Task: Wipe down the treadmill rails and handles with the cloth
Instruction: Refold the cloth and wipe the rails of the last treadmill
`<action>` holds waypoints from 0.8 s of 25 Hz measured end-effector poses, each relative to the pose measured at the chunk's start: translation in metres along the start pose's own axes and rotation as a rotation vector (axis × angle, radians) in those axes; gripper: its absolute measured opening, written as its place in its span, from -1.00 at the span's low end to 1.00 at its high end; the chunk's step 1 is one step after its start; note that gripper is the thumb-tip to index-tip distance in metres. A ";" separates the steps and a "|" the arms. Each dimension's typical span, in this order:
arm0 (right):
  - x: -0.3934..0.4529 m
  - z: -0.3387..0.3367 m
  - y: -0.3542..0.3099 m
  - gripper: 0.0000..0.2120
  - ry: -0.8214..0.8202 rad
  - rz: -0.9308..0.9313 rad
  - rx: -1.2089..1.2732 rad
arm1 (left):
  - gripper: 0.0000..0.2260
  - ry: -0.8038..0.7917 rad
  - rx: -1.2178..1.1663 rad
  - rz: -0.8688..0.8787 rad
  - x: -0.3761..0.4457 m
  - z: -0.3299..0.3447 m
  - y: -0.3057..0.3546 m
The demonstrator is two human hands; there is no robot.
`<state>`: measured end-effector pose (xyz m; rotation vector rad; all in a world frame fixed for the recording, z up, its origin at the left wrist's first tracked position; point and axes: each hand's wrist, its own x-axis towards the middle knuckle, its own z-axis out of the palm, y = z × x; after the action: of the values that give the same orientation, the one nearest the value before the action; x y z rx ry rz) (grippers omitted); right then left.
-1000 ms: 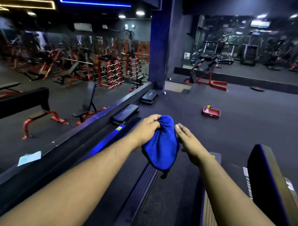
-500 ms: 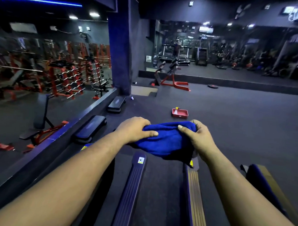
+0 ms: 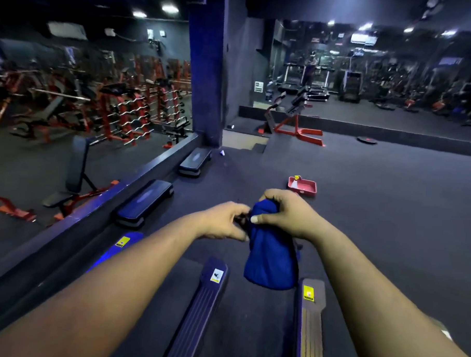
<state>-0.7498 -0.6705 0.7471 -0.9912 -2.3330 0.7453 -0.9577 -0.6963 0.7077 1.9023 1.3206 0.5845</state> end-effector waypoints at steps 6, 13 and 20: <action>0.105 -0.017 0.052 -0.86 -0.148 -0.054 0.168 | -0.51 0.212 -0.119 -0.045 0.058 -0.040 -0.052; 0.273 0.053 0.076 -0.81 -0.140 -0.267 0.034 | -0.67 0.202 0.054 -0.303 0.087 -0.128 -0.165; 0.402 0.101 0.051 -0.69 0.116 -0.210 -0.252 | -0.93 0.647 -0.145 -0.538 0.018 -0.206 -0.273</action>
<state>-1.0342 -0.3656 0.7305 -0.8478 -2.4201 0.3098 -1.2608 -0.5602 0.6231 1.1847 2.0341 1.0153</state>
